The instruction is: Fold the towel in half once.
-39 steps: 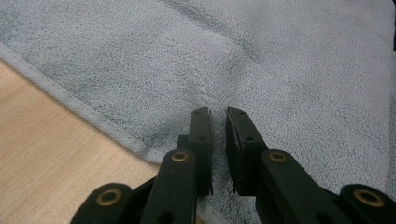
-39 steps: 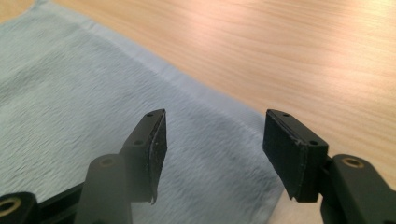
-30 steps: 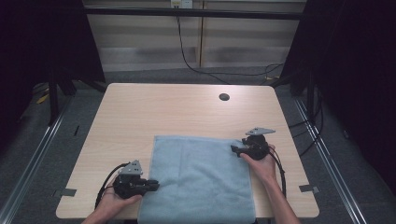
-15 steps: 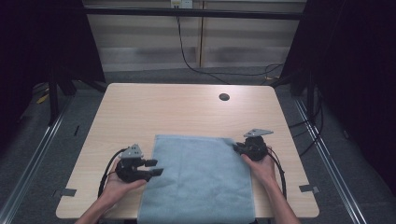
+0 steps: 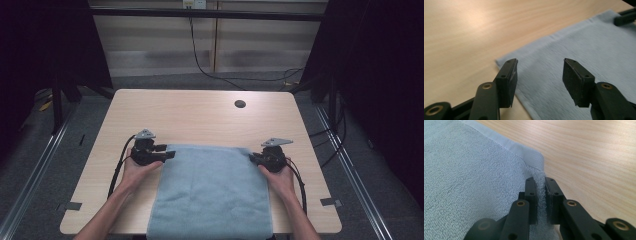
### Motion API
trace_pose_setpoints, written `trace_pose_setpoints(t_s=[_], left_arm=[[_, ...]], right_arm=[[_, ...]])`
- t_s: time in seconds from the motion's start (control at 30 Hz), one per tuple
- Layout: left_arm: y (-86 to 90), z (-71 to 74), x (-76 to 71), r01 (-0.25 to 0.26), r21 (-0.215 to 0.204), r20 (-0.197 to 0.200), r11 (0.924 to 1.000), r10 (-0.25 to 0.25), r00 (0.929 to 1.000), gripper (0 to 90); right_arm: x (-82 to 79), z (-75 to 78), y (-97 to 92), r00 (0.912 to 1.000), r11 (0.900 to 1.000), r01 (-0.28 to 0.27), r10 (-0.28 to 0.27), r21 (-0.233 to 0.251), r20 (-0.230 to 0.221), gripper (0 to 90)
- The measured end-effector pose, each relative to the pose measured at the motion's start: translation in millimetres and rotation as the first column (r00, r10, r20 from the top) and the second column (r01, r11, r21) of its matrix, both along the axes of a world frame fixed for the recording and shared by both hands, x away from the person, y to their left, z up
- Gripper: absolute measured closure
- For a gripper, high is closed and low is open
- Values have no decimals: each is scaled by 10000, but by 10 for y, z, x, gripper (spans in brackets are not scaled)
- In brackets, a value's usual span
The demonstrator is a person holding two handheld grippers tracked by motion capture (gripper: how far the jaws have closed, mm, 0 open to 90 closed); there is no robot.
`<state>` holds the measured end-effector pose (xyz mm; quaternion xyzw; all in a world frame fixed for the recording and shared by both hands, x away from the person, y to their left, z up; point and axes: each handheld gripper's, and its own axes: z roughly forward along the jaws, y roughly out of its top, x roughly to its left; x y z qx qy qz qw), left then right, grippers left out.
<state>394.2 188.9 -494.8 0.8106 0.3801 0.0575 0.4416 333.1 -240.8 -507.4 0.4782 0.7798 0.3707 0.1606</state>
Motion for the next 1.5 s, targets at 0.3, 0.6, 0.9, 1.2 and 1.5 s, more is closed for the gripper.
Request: trace_pose_setpoints(t_s=[0.3,0.6,0.9,1.2,1.5], left_arm=[[-49,-117,19,-11,1110,257,9938,-18,9997,418],[-157,-121,-75,994,1217,508,9876,-1062,9930,593],[-152,-125,-120,1347,887,116,9869,-1362,9906,846],[76,121,-189,1010,-381,160,9942,-1004,9948,848],[203,533,-104,707,-1104,713,9914,-630,9955,848]], right_arm=[[-19,-2,1,10000,10000,-72,72,-59,63,820],[-40,-2,9,10000,10000,-79,80,-45,57,820],[-53,2,29,9994,9985,-319,324,435,-103,846],[-81,264,10,9975,9850,-616,551,1611,447,858],[48,808,2,9872,9767,-926,647,1938,1460,858]])
